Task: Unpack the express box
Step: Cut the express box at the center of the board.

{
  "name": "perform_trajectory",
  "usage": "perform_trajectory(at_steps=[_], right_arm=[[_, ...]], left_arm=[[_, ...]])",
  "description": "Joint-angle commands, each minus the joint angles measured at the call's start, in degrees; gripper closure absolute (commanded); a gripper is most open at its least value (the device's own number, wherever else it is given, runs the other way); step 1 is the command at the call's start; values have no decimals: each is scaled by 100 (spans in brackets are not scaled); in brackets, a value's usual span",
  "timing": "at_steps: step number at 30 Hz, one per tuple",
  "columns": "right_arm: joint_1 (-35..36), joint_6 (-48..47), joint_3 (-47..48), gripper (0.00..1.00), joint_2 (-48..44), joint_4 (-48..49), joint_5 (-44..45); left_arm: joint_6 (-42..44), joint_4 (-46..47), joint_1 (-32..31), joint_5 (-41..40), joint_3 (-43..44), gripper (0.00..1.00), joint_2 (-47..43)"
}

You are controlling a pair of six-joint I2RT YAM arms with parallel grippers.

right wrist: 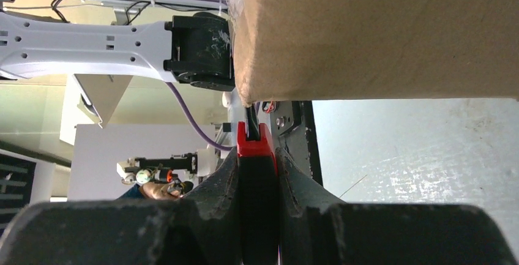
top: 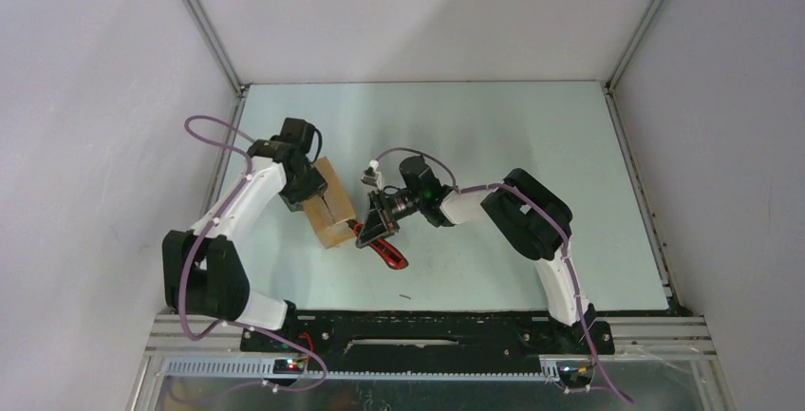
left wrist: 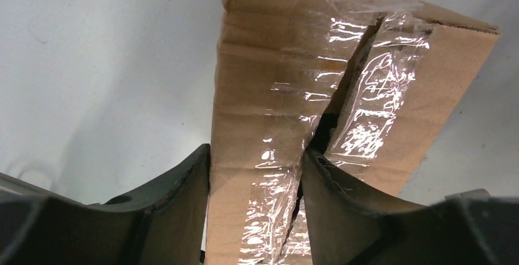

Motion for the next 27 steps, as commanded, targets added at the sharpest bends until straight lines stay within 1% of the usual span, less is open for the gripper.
perform_trajectory(at_steps=[1,3,6,9,11,14,18,21,27], right_arm=[[130,33,75,100,214,-564,321],[151,23,78,100,169,-576,312],[190,44,77,100,112,-592,284],[269,55,76,100,53,-615,274],[316,75,74,100,18,-613,266],[342,134,76,100,8,-572,211],[334,-29,78,100,-64,-735,172],[407,-121,72,100,-146,-856,175],[578,16,138,100,-2,-645,99]], left_arm=[[-367,-3,-280,592,-242,50,-327],[-404,66,-293,641,-324,58,-383],[-486,165,-295,680,-433,73,-456],[-629,218,-286,669,-546,91,-517],[-732,249,-279,678,-575,99,-534],[-912,227,-278,637,-606,100,-570],[-1201,118,-146,485,-791,100,-770],[-1403,283,39,686,-1020,100,-1001],[-1675,556,38,1064,-1139,100,-1119]])
